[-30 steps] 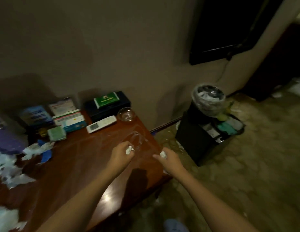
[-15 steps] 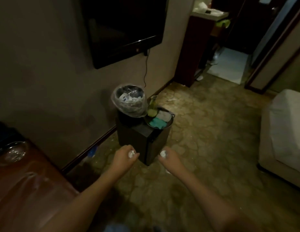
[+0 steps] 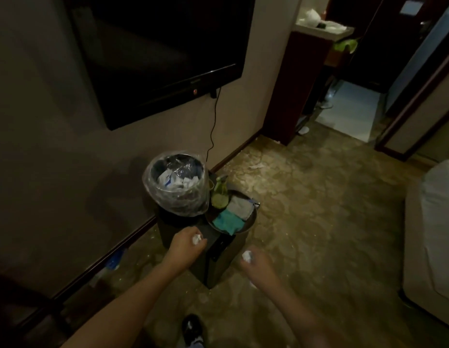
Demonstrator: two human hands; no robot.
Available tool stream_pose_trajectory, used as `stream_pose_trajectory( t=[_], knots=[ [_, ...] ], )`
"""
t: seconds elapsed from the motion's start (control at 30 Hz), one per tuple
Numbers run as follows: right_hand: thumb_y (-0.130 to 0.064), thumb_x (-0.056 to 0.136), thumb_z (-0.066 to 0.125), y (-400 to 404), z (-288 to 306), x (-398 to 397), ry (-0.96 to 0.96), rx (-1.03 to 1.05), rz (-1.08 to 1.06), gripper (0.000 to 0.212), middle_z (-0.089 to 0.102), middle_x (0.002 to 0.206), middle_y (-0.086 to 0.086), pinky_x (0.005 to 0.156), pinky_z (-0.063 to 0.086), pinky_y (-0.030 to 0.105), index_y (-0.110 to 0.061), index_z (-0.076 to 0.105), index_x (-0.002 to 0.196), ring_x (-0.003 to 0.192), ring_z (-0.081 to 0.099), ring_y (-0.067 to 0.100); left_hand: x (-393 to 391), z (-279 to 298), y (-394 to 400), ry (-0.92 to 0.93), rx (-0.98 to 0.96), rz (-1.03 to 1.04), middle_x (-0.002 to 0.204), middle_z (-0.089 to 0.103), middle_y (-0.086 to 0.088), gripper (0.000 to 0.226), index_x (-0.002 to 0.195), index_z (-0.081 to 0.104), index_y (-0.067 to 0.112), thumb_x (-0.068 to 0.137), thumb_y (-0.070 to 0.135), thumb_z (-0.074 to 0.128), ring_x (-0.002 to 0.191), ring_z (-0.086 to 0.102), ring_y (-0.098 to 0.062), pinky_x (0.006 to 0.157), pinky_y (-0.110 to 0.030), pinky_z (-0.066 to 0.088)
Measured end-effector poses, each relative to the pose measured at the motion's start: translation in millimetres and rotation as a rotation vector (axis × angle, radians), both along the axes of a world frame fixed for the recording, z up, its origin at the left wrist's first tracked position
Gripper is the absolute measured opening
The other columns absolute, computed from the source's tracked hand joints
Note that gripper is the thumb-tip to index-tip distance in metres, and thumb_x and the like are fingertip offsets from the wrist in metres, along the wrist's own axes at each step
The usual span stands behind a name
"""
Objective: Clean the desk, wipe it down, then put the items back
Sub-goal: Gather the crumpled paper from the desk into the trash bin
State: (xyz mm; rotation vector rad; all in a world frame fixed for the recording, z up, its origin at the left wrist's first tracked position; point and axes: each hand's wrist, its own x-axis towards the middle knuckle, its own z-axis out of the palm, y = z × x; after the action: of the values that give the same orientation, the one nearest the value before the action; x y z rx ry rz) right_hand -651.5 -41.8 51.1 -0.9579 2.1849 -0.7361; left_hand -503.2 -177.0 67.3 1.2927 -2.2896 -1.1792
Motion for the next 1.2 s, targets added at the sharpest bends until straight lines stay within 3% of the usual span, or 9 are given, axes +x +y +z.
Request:
stream_pose_trajectory(
  t=[0.1, 0.2, 0.33, 0.43, 0.5, 0.73, 0.8, 0.9, 1.2],
  knots=[
    [-0.011, 0.092, 0.051, -43.2, -1.5, -35.7, 0.037, 0.005, 0.054, 0.02, 0.044, 0.072, -0.003, 0.054, 0.033, 0.01, -0.016, 0.042, 0.075, 0.064, 0.042, 0.004, -31.3, 0.3, -50.8, 0.024, 0.02, 0.052, 0.084, 0.056, -0.004, 0.013, 0.079, 0.056, 0.011, 0.088, 0.018, 0.062, 0.08, 0.054, -0.014, 0.057, -0.013, 0.036],
    [-0.013, 0.093, 0.053, -86.1, 7.1, -67.7, 0.056, 0.003, 0.077, 0.012, 0.047, 0.074, -0.003, 0.053, 0.033, 0.007, -0.01, 0.047, 0.083, 0.067, 0.045, 0.006, -53.3, 5.2, -90.9, 0.045, 0.024, 0.113, 0.089, 0.061, -0.014, 0.014, 0.085, 0.06, 0.001, 0.087, 0.015, 0.062, 0.084, 0.057, -0.022, 0.069, -0.027, 0.041],
    [-0.014, 0.093, 0.053, -136.9, 13.2, -93.5, 0.087, 0.027, 0.185, 0.021, 0.041, 0.072, -0.011, 0.051, 0.033, 0.007, -0.021, 0.041, 0.077, 0.065, 0.041, -0.002, -71.1, 9.2, -127.2, 0.052, 0.091, 0.158, 0.094, 0.063, -0.011, 0.015, 0.095, 0.062, 0.0, 0.09, 0.014, 0.059, 0.089, 0.058, -0.019, 0.077, -0.028, 0.045],
    [-0.017, 0.093, 0.052, -184.1, 12.5, -111.2, 0.049, 0.035, 0.247, 0.01, 0.042, 0.076, -0.011, 0.057, 0.034, 0.015, -0.019, 0.045, 0.086, 0.079, 0.047, 0.012, -81.4, 7.4, -155.6, 0.054, 0.153, 0.238, 0.1, 0.063, -0.015, 0.018, 0.096, 0.061, -0.002, 0.09, 0.014, 0.058, 0.095, 0.061, -0.028, 0.086, -0.04, 0.05],
    [-0.018, 0.093, 0.053, -213.9, 13.5, -121.0, 0.038, 0.037, 0.304, 0.006, 0.046, 0.081, -0.009, 0.061, 0.035, 0.019, -0.015, 0.048, 0.095, 0.086, 0.047, 0.014, -86.5, 3.8, -169.2, 0.0, 0.121, 0.312, 0.104, 0.063, -0.012, 0.019, 0.099, 0.062, 0.0, 0.09, 0.016, 0.059, 0.099, 0.06, -0.027, 0.088, -0.035, 0.049],
    [-0.019, 0.096, 0.05, -315.8, 27.0, -158.4, -0.01, -0.021, 0.493, 0.028, 0.049, 0.074, -0.006, 0.049, 0.032, 0.01, -0.023, 0.039, 0.071, 0.07, 0.049, 0.01, -110.3, 5.7, -220.7, -0.08, 0.107, 0.571, 0.099, 0.065, -0.015, 0.016, 0.092, 0.061, 0.005, 0.09, 0.021, 0.06, 0.093, 0.061, -0.027, 0.072, -0.025, 0.04],
    [-0.02, 0.097, 0.048, -337.6, 27.1, -163.3, 0.008, -0.027, 0.533, 0.013, 0.06, 0.09, 0.008, 0.059, 0.037, 0.023, -0.012, 0.05, 0.088, 0.08, 0.054, 0.018, -117.1, 5.1, -225.0, -0.083, 0.085, 0.61, 0.096, 0.065, -0.017, 0.02, 0.091, 0.061, 0.002, 0.091, 0.022, 0.059, 0.092, 0.061, -0.029, 0.069, -0.024, 0.036],
    [-0.022, 0.098, 0.048, -366.8, 16.6, -160.8, 0.03, -0.015, 0.678, 0.029, 0.063, 0.11, 0.014, 0.071, 0.041, 0.026, -0.006, 0.05, 0.122, 0.097, 0.06, 0.027, -125.0, -6.5, -226.4, -0.085, 0.079, 0.679, 0.091, 0.064, -0.022, 0.02, 0.082, 0.056, 0.004, 0.092, 0.022, 0.058, 0.088, 0.06, -0.032, 0.063, -0.025, 0.03],
    [-0.022, 0.097, 0.048, -429.5, -21.6, -145.5, 0.069, 0.053, 0.708, 0.028, 0.061, 0.112, 0.017, 0.079, 0.048, 0.03, -0.005, 0.047, 0.119, 0.1, 0.06, 0.03, -125.9, -26.6, -287.9, -0.151, 0.174, 0.692, 0.08, 0.06, -0.013, 0.027, 0.078, 0.056, 0.004, 0.095, 0.025, 0.052, 0.078, 0.055, -0.023, 0.062, -0.026, 0.03]
  ],
)
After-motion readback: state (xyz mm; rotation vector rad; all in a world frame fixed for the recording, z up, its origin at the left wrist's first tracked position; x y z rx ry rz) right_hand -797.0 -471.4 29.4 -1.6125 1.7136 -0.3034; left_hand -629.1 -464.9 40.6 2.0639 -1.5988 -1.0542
